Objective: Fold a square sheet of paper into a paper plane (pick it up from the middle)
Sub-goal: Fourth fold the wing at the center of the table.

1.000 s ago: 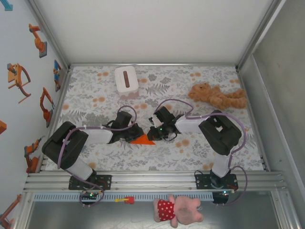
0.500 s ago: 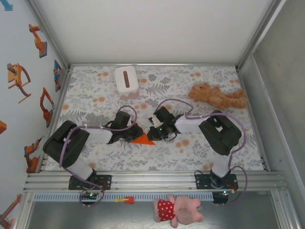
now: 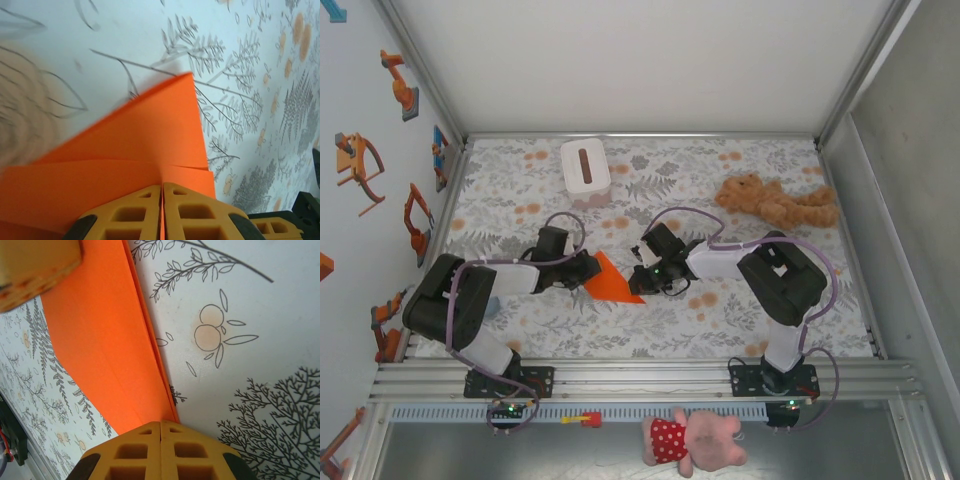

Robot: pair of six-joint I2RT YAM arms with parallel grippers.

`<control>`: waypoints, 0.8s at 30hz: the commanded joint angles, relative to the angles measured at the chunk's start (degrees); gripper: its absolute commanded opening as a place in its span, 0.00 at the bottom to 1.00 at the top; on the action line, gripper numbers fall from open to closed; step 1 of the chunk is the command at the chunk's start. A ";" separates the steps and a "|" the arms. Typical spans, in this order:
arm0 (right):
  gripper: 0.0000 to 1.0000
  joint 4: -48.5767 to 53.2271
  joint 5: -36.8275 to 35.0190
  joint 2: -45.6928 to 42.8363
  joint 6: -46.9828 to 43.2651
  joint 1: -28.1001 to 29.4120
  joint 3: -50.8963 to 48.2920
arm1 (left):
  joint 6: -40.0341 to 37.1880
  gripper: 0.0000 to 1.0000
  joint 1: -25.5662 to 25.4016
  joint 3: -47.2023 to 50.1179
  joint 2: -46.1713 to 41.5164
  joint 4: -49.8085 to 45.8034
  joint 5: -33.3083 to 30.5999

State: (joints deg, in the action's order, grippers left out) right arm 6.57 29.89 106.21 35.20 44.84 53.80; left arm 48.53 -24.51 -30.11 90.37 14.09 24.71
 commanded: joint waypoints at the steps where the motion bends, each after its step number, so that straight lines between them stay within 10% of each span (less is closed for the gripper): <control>1: 0.00 14.62 -14.16 5.12 0.61 -0.50 -4.49 | -5.12 0.10 4.04 0.66 -1.02 -6.23 -5.08; 12: 0.00 13.21 -13.19 4.69 1.36 -0.45 -4.85 | -9.57 0.10 14.36 -0.31 -3.27 -9.91 -4.32; 24: 0.00 2.57 -8.06 -5.58 4.02 -0.47 -1.16 | -5.47 0.19 14.00 -2.68 -18.61 -18.92 -4.00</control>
State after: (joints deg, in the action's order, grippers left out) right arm 7.27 26.83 103.90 37.41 44.82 53.47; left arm 41.67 -9.96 -31.18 76.23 -0.03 21.76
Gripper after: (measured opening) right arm 0.049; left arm 0.171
